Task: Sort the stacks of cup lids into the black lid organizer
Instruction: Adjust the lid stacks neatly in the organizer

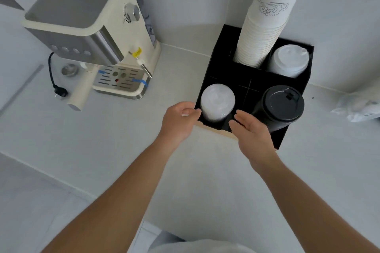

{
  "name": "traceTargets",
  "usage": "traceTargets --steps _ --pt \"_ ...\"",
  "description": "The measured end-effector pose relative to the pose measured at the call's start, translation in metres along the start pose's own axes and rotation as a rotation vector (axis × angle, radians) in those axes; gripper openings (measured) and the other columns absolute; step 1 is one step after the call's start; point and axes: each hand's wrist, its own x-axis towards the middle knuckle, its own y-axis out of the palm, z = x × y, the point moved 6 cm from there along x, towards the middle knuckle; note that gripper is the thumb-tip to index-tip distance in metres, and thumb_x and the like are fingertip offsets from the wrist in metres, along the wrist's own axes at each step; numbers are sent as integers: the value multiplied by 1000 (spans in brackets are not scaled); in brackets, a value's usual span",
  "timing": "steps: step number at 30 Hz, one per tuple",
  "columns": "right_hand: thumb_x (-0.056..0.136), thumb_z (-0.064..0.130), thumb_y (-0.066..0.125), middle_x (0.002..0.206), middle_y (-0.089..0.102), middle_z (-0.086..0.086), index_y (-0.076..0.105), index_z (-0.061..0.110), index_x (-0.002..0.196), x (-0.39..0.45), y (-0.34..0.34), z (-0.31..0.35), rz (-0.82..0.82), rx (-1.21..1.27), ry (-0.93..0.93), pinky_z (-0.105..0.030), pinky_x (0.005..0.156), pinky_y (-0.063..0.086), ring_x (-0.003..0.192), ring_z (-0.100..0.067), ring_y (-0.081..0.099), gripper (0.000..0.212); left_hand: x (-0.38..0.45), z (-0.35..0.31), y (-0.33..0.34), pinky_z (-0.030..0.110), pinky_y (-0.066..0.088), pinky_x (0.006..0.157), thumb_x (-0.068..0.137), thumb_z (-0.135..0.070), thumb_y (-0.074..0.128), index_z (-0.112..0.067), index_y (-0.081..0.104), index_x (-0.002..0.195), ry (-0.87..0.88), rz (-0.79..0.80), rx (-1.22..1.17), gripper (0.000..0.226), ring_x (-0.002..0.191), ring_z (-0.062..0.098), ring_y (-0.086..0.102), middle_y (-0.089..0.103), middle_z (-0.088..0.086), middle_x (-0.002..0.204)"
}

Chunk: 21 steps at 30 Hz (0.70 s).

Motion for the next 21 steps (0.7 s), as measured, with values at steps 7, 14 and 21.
traceTargets --steps 7,14,21 --pt "94 24 61 132 25 21 43 38 147 19 18 9 29 -78 -61 -34 101 48 109 0 12 58 26 -28 23 8 47 64 87 -25 66 -19 69 113 168 -37 207 27 81 8 61 69 -3 102" --pt "92 18 59 122 70 22 58 40 132 28 21 7 98 -15 -34 -20 87 48 117 7 60 46 44 -35 36 43 56 65 78 -26 56 -8 71 76 299 -11 444 22 67 30 63 70 9 67" --pt "93 21 58 134 64 17 52 40 142 18 17 3 48 80 38 -17 74 42 122 -4 58 52 48 -40 47 28 32 48 85 -14 56 -11 38 55 384 29 611 36 49 17 33 41 0 50"
